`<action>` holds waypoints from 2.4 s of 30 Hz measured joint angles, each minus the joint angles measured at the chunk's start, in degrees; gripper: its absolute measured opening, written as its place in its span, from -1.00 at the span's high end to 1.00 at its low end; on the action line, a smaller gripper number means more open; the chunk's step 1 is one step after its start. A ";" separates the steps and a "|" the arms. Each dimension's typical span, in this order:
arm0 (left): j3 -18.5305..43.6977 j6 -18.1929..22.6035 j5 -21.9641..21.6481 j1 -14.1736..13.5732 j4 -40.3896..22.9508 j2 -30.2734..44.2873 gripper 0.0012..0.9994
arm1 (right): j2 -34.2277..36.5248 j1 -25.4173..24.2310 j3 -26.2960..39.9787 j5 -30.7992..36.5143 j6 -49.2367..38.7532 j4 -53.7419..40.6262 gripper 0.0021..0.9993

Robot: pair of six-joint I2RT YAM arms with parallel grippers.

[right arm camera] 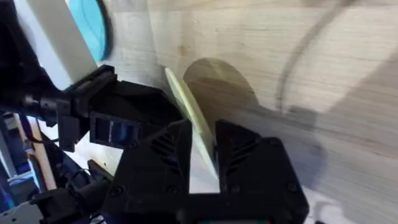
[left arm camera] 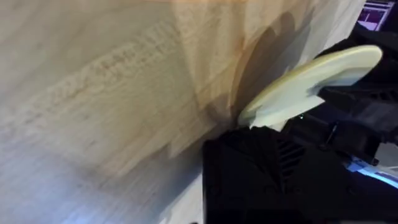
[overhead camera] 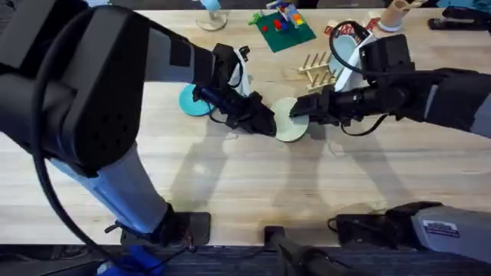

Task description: Pick up the plates from the table one by one and place each into a slot on the dish rack.

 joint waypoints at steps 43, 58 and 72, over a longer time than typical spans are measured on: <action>20.70 1.64 -25.53 0.42 -25.94 -13.85 0.93 | -0.17 -0.11 0.07 -1.75 1.51 0.02 0.94; 27.58 1.44 -49.63 0.42 -31.53 -27.60 -0.44 | -4.23 -0.09 6.57 -1.75 1.42 -1.11 0.94; 27.57 1.38 -51.30 0.42 -32.41 -27.01 -0.95 | -8.53 0.02 18.36 3.21 -6.42 -16.25 0.94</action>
